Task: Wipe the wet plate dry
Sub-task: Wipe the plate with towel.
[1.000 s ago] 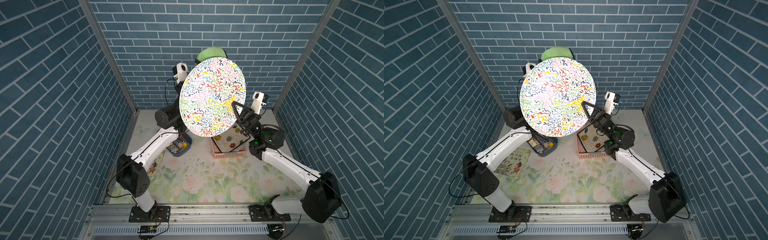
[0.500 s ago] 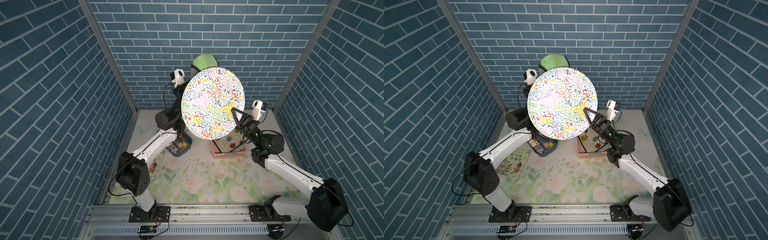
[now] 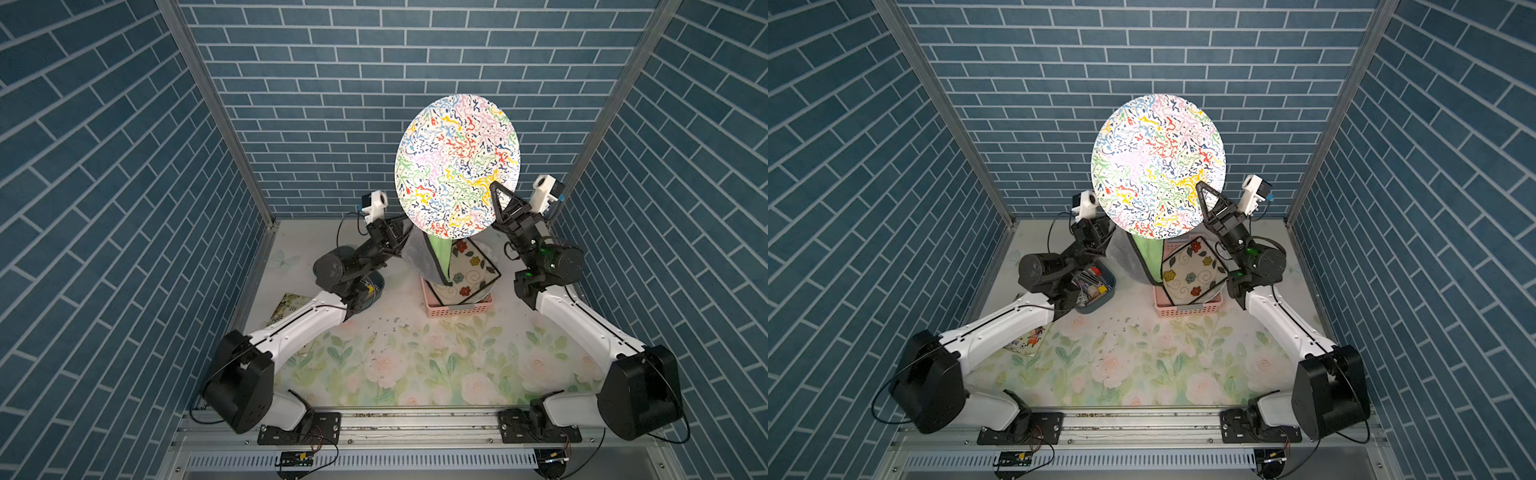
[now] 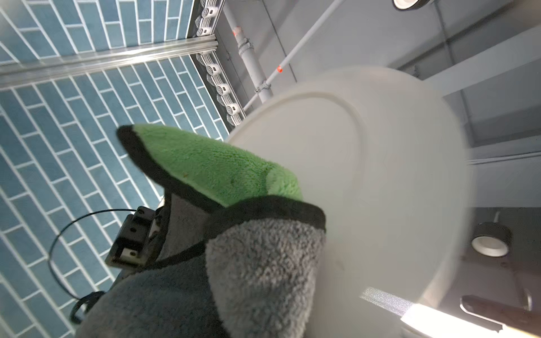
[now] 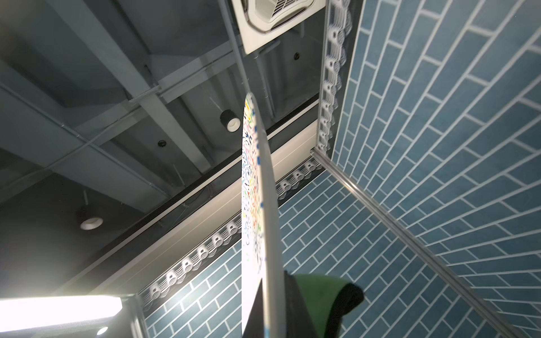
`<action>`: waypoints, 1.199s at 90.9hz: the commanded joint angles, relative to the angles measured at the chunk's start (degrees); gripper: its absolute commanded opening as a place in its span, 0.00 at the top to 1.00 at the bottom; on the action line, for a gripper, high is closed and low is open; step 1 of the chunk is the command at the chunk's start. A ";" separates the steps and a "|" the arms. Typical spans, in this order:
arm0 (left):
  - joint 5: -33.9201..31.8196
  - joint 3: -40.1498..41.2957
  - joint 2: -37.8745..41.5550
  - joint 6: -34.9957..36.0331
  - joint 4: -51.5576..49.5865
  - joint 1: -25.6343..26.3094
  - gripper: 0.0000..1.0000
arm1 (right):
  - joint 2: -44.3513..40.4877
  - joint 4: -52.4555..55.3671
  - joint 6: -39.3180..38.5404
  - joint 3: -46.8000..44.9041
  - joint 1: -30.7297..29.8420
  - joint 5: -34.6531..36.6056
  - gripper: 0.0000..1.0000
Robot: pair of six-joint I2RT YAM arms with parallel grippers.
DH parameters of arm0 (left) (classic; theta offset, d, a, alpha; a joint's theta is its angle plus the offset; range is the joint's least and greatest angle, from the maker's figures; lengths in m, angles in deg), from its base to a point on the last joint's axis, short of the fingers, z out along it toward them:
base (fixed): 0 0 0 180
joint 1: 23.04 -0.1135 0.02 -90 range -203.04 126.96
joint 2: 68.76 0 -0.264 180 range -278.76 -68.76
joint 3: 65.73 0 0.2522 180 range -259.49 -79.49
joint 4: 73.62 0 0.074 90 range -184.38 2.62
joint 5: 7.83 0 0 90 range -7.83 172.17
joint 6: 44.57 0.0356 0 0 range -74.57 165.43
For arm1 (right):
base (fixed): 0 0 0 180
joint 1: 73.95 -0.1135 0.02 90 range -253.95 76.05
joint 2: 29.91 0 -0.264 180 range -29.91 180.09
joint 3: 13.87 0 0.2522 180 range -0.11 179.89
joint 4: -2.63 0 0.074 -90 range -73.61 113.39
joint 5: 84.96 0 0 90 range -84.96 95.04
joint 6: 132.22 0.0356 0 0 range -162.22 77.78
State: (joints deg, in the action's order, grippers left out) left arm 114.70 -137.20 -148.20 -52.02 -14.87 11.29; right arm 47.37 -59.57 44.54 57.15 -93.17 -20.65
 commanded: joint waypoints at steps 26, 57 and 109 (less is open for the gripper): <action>-25.59 -20.89 6.18 64.09 -73.64 -1.47 1.00 | -11.28 32.57 -27.53 -0.47 -6.66 12.17 1.00; -23.53 -31.31 -11.40 72.63 -80.17 0.69 1.00 | -8.07 29.62 -31.13 -1.41 -20.76 12.03 1.00; -21.63 -15.58 -4.54 65.25 -66.25 2.28 1.00 | -6.16 24.57 -25.56 -2.37 -16.76 7.23 1.00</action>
State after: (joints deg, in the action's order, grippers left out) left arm 93.48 -154.93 -151.10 12.79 -82.78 6.04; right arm 40.15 -19.83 12.89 51.53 -105.00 -5.04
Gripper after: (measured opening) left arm 0.143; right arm 0.100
